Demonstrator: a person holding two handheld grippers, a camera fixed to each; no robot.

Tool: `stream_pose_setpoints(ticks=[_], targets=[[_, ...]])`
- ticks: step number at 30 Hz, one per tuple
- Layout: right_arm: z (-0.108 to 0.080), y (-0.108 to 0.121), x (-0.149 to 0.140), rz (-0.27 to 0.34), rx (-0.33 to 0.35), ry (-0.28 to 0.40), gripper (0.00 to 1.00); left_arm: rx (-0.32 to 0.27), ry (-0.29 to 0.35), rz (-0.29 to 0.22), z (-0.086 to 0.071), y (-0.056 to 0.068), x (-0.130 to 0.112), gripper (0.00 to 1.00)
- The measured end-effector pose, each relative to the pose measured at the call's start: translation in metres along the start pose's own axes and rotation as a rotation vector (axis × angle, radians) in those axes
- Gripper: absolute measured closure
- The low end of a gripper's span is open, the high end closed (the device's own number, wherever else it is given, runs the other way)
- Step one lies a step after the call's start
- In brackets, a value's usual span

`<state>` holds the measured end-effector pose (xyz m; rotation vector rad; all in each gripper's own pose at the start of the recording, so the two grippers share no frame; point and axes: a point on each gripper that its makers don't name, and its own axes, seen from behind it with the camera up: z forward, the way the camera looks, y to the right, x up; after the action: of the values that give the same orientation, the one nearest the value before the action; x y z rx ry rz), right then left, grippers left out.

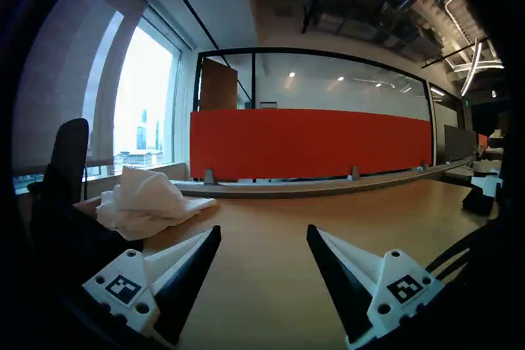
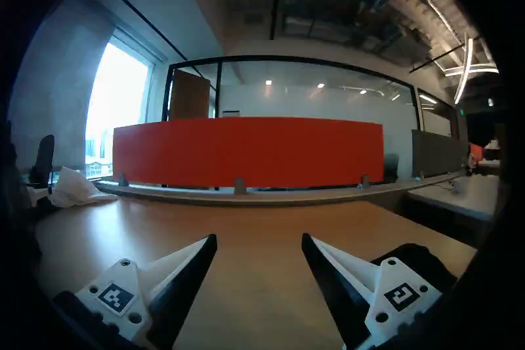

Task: Fold towel

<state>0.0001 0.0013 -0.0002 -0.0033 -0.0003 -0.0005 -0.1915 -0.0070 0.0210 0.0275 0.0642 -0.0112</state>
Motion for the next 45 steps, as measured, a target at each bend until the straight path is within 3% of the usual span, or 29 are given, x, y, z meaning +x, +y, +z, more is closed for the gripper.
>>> stream_pose_setpoints(ticks=[45], targets=[[0.0004, 0.0002, 0.0007, 0.000, 0.000, 0.000, 0.00, 0.000, -0.002, 0.000, -0.0013, -0.0004, 0.0057, 0.03]])
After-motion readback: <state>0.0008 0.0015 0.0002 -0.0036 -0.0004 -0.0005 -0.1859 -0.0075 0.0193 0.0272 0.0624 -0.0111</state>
